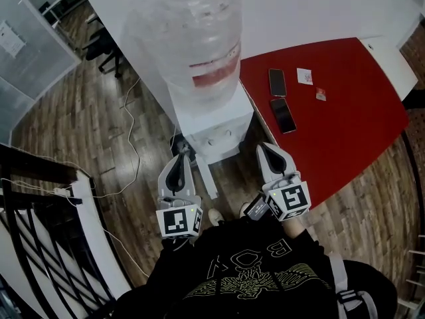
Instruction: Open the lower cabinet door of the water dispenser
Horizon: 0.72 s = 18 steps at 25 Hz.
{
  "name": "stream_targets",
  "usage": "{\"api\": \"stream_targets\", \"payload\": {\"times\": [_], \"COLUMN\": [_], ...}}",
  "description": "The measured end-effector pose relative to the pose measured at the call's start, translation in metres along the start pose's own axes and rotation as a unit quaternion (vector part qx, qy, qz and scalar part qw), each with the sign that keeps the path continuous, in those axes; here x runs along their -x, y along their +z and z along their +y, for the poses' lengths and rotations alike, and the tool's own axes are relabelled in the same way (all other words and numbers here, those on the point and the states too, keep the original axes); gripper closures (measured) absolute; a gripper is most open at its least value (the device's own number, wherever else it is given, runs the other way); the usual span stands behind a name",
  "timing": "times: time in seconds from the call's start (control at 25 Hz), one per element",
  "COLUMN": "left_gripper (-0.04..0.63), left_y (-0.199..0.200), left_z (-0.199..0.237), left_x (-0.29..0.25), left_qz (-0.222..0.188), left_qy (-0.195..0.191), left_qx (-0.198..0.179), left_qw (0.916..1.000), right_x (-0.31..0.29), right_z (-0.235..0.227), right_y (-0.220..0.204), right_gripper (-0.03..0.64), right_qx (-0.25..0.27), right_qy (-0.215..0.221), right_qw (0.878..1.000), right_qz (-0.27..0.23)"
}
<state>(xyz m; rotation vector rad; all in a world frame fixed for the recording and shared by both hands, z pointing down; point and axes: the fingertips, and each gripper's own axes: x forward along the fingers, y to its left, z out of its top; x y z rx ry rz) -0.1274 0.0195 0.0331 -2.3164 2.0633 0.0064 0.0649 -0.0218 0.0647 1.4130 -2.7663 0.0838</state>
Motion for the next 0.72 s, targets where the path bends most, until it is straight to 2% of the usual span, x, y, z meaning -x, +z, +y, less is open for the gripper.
{"api": "stream_targets", "payload": {"times": [0.36, 0.6, 0.72], "left_gripper": [0.588, 0.589, 0.588], "left_y": [-0.0032, -0.0081, -0.0075], "left_z": [-0.0022, -0.0019, -0.0037], "left_x": [0.002, 0.0046, 0.0044], "left_qz": [0.004, -0.001, 0.0], "left_qy": [0.001, 0.005, 0.003], "left_qx": [0.003, 0.022, 0.016], "left_qw": [1.0, 0.9997, 0.9999], "right_x": [0.0009, 0.0026, 0.0032], "right_z": [0.0026, 0.0062, 0.0022], "right_y": [-0.0037, -0.0039, -0.0054], "right_gripper": [0.626, 0.626, 0.626], "right_qx": [-0.005, -0.001, -0.004], "right_qy": [0.005, 0.009, 0.007], "right_qw": [1.0, 1.0, 1.0], "right_qz": [0.005, 0.008, 0.011]}}
